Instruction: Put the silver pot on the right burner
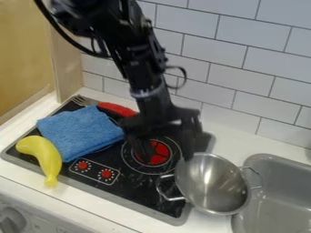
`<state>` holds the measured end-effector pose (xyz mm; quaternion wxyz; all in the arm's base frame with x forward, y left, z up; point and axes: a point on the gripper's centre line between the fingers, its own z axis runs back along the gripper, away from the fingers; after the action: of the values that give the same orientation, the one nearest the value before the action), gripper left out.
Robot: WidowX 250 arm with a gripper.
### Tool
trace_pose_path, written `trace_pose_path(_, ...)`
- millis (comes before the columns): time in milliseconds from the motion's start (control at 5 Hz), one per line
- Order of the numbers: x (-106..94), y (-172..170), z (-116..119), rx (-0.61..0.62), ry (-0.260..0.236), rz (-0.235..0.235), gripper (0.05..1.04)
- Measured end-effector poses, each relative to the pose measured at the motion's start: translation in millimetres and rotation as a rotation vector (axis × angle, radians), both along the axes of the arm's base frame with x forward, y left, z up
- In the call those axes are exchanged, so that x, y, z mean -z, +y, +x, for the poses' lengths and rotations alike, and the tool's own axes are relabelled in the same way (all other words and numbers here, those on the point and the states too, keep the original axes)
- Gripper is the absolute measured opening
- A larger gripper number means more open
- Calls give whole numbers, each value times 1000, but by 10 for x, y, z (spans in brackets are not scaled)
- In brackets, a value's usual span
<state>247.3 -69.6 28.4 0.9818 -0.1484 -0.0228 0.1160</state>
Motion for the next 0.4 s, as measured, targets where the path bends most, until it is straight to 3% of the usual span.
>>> trace_pose_path(400, 219, -91, -44, 50, 49, -14, 944)
